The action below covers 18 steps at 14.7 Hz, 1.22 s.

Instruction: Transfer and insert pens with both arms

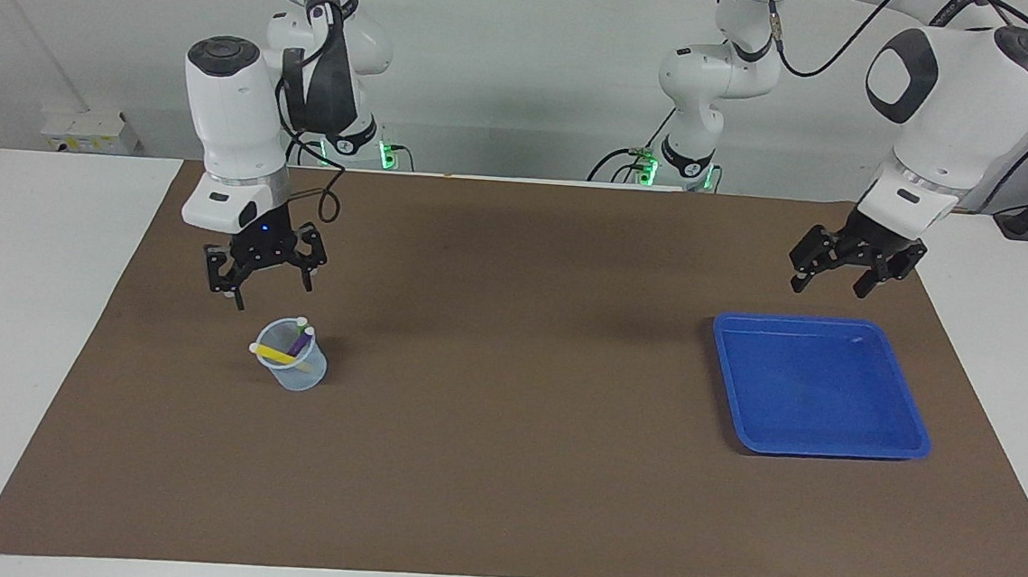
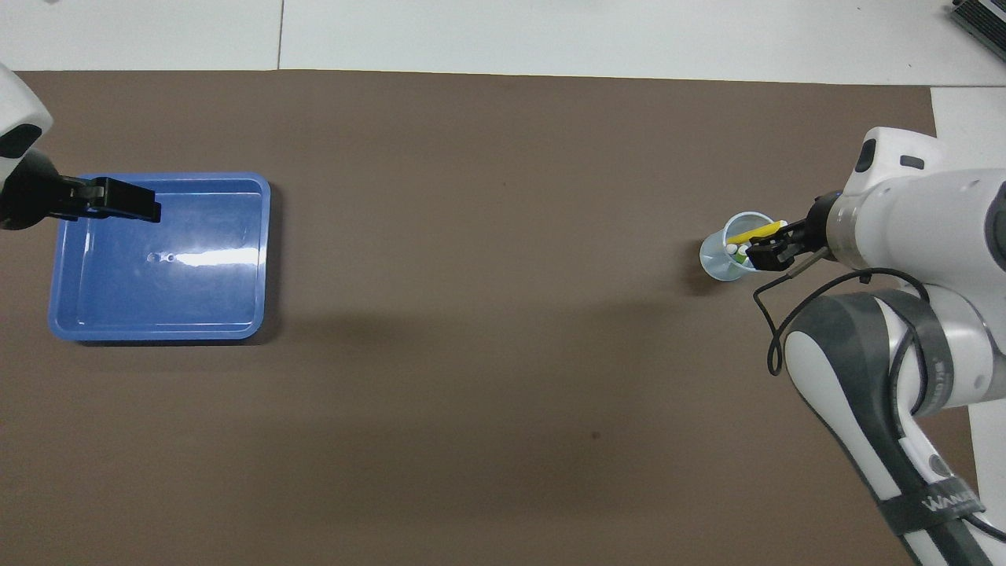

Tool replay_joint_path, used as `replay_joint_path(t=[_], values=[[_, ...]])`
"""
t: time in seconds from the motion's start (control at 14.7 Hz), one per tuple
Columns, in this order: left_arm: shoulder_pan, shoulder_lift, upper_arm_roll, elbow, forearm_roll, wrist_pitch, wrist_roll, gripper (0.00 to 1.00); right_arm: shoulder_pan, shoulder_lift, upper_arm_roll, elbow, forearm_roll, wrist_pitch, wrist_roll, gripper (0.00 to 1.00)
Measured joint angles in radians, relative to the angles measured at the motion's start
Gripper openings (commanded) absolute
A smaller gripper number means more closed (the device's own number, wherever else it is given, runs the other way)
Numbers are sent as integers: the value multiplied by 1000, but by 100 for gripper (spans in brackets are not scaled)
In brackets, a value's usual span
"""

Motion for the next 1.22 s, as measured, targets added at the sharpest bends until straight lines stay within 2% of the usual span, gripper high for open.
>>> replay_joint_path(t=[0.2,0.48,1.22], values=[[-1,-25,-2,0,30,-51,45,100,-2,-2,-1,24,4,-37,4,100],[-3,-48,-4,0,35,-87,57,100,0,-14,0,86,54,-173,86,100],[-2,-48,-3,-1,37,-91,58,100,0,-16,-1,254,56,-512,314,100]])
